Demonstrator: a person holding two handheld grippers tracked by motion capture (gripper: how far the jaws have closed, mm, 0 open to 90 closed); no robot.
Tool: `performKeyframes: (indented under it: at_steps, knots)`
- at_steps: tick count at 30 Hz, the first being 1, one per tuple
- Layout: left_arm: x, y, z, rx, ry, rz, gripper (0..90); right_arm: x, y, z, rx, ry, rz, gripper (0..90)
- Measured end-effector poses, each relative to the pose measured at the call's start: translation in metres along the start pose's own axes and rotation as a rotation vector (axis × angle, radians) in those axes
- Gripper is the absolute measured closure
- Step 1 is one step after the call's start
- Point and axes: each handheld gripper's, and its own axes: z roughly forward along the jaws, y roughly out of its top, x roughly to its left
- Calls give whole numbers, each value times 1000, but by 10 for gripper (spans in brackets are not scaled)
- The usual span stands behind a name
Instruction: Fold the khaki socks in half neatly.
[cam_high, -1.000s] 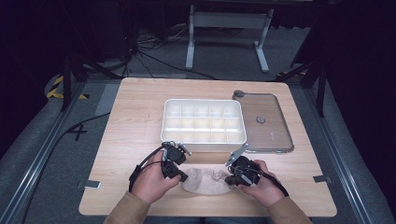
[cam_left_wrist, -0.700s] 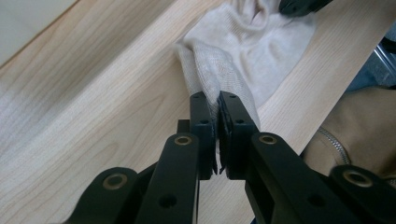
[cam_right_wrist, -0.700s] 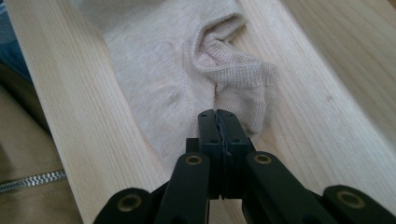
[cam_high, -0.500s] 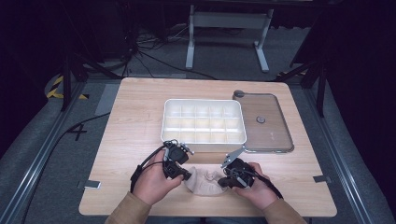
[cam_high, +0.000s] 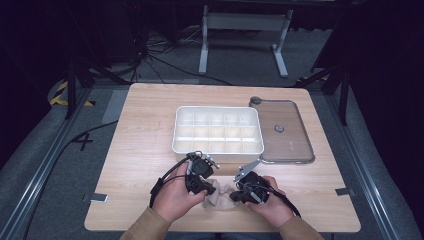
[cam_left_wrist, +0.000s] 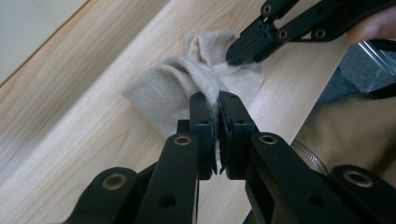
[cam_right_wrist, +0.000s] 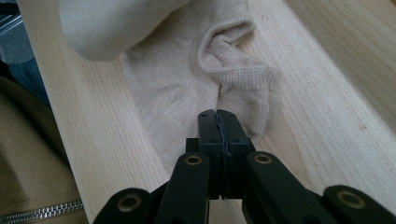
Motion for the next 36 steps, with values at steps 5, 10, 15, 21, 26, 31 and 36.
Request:
performKeyframes:
  at_steps: [5, 10, 15, 21, 26, 31, 36]
  knots:
    - [-4, 5, 8, -8, -16, 10, 851, -1, -1, 0, -9, 10, 8, 900]
    - [-7, 8, 16, -3, -21, 24, 851, -2, -2, 0, -13, 18, 13, 900]
    - [-8, 10, 19, -8, -24, 26, 851, -2, -2, 0, -17, 18, 17, 900]
    - [-7, 13, 29, 15, -8, 21, 850, -3, -4, -1, -24, 28, 27, 900]
    - [-10, 14, 31, 13, -13, 27, 850, -3, -5, -1, -27, 29, 31, 900]
    - [-9, 14, 34, 13, -14, 27, 845, -2, -5, -1, -29, 20, 33, 900]
    - [-5, 13, 32, -19, -72, 26, 699, -2, -5, -6, -34, 6, 18, 900]
